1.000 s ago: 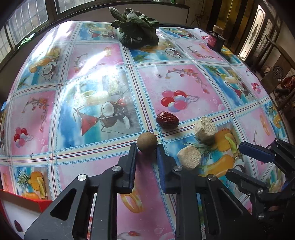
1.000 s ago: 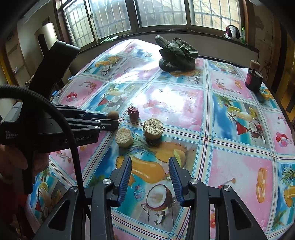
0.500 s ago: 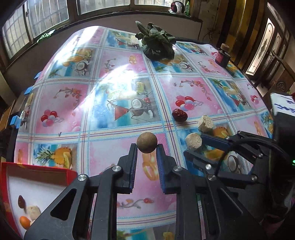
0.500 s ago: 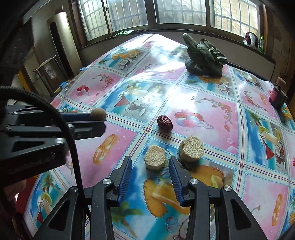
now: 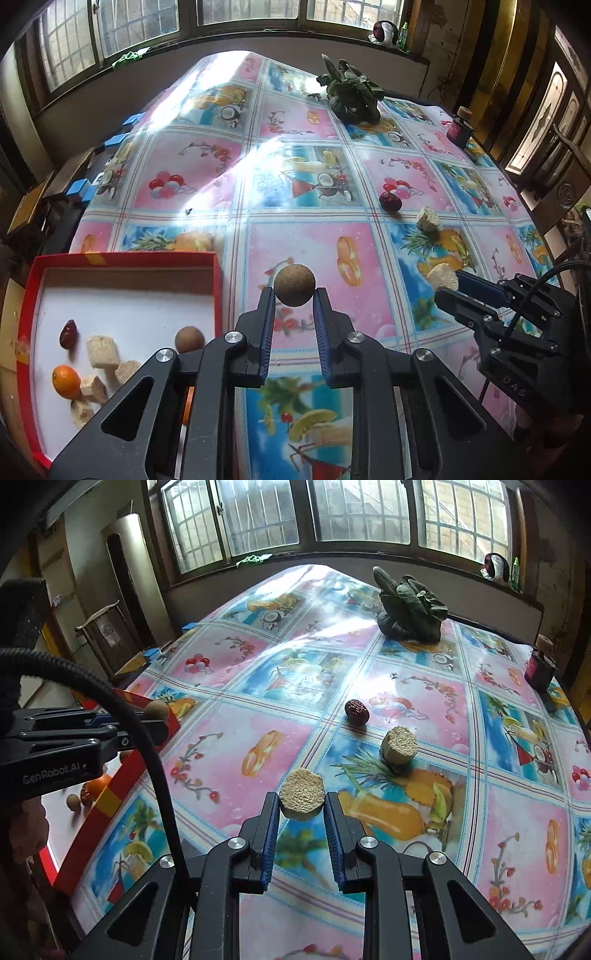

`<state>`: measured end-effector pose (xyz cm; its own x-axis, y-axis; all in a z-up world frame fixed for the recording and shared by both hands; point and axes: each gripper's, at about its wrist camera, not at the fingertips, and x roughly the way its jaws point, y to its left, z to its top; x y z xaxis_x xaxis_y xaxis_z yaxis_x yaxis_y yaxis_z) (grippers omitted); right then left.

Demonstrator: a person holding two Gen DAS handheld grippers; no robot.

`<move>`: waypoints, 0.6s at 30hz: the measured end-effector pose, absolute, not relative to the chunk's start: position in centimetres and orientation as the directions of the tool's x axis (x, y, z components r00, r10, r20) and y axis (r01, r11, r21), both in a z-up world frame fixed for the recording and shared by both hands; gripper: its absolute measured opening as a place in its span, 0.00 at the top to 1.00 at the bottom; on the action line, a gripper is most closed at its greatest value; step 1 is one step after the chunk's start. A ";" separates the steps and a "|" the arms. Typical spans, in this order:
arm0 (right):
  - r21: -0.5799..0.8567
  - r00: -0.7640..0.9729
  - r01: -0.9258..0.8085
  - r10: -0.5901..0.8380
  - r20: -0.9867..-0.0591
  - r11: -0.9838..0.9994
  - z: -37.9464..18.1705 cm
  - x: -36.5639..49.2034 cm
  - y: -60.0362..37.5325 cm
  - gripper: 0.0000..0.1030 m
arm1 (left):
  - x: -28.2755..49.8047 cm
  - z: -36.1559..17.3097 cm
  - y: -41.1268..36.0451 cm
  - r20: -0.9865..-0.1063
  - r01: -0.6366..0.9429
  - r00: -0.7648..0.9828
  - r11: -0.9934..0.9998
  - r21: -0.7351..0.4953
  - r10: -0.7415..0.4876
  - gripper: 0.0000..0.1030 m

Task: Organize fruits
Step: 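Carry the kiwi and cake round into the red tray and open both grippers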

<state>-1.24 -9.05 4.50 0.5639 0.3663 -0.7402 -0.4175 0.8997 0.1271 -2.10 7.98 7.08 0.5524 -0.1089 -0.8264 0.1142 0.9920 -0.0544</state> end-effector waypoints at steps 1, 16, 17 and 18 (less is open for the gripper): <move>0.140 0.564 -0.422 0.380 -0.733 0.896 4.7 -1.8 -9.0 0.77 | -2.6 7.1 8.3 -0.826 0.109 0.554 0.992 -0.055 -0.107 0.81; 0.156 0.530 -0.506 0.448 -0.720 0.848 5.3 -7.7 -4.2 0.77 | -9.5 7.7 16.3 -0.801 -0.040 0.598 0.999 -0.036 -0.005 0.81; 0.150 0.529 -0.515 0.450 -0.719 0.844 5.6 -7.9 -3.8 0.77 | -9.8 7.6 16.9 -0.802 -0.055 0.598 0.998 -0.038 0.002 0.81; 0.145 0.529 -0.523 0.453 -0.718 0.840 5.8 -8.2 -3.4 0.77 | -10.1 7.5 17.5 -0.803 -0.064 0.596 0.997 -0.039 0.007 0.81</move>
